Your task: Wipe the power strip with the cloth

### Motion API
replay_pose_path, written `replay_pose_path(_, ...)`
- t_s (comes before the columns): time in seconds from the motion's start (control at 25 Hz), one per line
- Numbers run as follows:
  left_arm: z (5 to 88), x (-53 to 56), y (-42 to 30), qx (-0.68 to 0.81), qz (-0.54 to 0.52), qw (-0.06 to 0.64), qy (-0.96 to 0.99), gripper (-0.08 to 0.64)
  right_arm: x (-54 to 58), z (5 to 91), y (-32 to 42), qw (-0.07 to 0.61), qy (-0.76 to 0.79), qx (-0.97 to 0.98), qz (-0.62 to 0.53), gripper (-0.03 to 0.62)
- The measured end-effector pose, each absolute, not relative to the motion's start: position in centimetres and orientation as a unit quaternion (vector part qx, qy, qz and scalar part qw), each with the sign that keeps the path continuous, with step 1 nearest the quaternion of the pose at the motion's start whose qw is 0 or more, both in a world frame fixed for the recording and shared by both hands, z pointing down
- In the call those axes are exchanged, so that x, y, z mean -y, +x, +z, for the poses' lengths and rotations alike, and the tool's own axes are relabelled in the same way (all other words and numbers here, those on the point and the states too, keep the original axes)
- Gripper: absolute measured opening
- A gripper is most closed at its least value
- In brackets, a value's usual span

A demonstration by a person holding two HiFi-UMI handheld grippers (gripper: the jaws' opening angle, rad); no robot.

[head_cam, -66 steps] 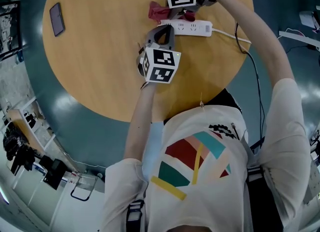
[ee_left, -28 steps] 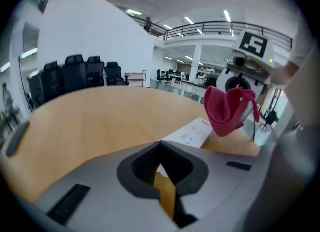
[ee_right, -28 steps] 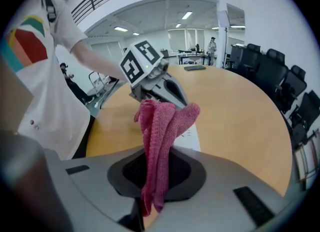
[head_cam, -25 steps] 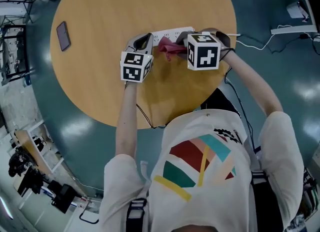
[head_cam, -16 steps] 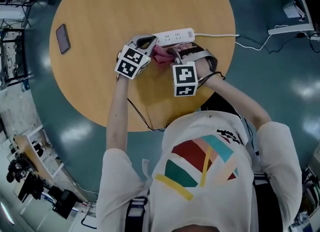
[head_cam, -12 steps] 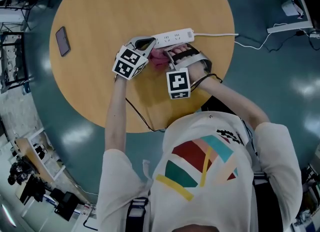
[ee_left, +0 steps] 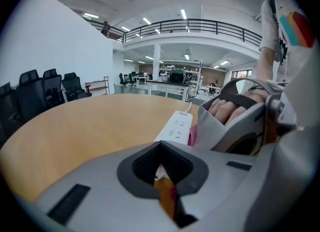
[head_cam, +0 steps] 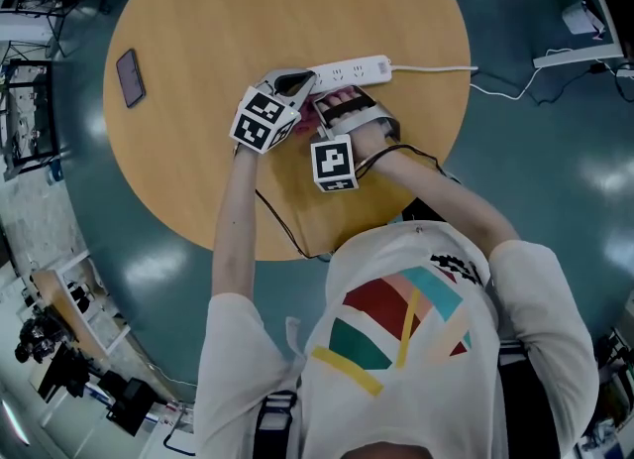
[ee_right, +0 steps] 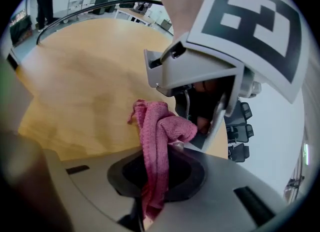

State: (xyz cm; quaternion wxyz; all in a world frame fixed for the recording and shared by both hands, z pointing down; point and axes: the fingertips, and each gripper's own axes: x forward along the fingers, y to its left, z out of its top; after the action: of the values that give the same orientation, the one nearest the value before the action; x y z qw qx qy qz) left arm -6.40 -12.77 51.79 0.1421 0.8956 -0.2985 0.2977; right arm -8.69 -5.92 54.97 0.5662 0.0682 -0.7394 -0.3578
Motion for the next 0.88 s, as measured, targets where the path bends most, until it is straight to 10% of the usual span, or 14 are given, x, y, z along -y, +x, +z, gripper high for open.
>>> replay_pose_path(0.88,51.9,13.0,-6.0,0.306,0.304,0.115,0.895,0.041,12.5,55.2,8.2,0.626,0.124,0.711,-0.297,0.039)
